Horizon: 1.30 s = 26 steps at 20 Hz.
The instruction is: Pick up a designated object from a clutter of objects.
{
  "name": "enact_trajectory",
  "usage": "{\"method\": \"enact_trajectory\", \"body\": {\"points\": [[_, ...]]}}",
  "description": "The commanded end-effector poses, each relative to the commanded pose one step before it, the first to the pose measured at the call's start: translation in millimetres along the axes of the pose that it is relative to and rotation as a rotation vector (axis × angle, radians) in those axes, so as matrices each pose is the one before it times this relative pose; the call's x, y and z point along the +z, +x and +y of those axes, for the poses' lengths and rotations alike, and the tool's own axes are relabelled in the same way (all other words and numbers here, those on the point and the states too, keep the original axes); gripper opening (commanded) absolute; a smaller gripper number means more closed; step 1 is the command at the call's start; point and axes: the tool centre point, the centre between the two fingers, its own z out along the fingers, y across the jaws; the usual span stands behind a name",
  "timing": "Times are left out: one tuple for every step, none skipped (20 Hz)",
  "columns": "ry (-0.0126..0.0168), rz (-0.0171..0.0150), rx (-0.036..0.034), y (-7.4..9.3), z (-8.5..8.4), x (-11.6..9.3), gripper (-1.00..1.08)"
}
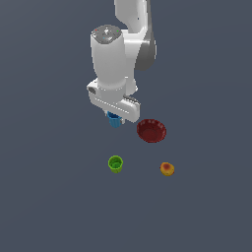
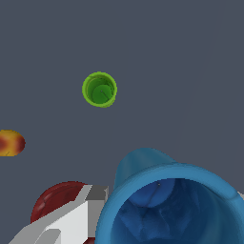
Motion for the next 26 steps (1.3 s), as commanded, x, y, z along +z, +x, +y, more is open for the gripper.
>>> {"method": "enact_trajectory", "body": {"points": [[0.00069,0.00070,-0.00006,-3.03,14.48,-24.00,-1.00],[0.00000,0.00000,0.00000,-1.10,5.93,-9.78,-1.00],[0.00000,0.00000,0.00000,-1.06,5.82,-9.61,-1.00],[0.00000,0.00000,0.00000,-1.01,5.67,-9.38,-1.00],[0.00017,-0.00039,0.00054,-0.74,5.81,-9.02,-1.00],[0.00000,0.00000,0.00000,-0.89,5.38,-8.93,-1.00],[0.00000,0.00000,0.00000,-0.83,5.22,-8.69,-1.00],[0.00000,0.00000,0.00000,-0.78,5.05,-8.41,-1.00],[-0.00042,0.00016,0.00018,-0.75,4.81,-8.11,-1.00],[0.00000,0.00000,0.00000,-0.68,4.66,-7.78,-1.00],[0.00000,0.00000,0.00000,-0.61,4.46,-7.46,-1.00],[0.00000,0.00000,0.00000,-0.52,4.24,-7.13,-1.00],[-0.00062,0.00027,0.00015,-0.51,3.86,-6.78,-1.00],[0.00000,0.00000,0.00000,-0.36,3.74,-6.32,-1.00],[0.00000,0.00000,0.00000,-0.31,3.46,-5.85,-1.00],[0.00000,0.00000,0.00000,-0.26,3.17,-5.38,-1.00],[-0.00061,0.00031,-0.00005,-0.34,2.65,-4.96,-1.00],[0.00000,0.00000,0.00000,-0.17,2.61,-4.44,-1.00],[0.00000,0.00000,0.00000,-0.12,2.32,-3.96,-1.00],[0.00000,0.00000,0.00000,-0.06,2.03,-3.48,-1.00],[0.00000,0.00000,0.00000,0.01,1.74,-3.00,-1.00],[-0.00057,0.00032,-0.00023,-0.08,1.13,-2.59,-1.00],[0.00000,0.00000,0.00000,0.15,1.16,-2.05,-1.00],[0.00000,0.00000,0.00000,0.21,0.87,-1.57,-1.00],[0.00000,0.00000,0.00000,0.25,0.59,-1.10,-1.00],[0.00000,0.00000,0.00000,0.22,0.33,-0.63,-1.00]]}}
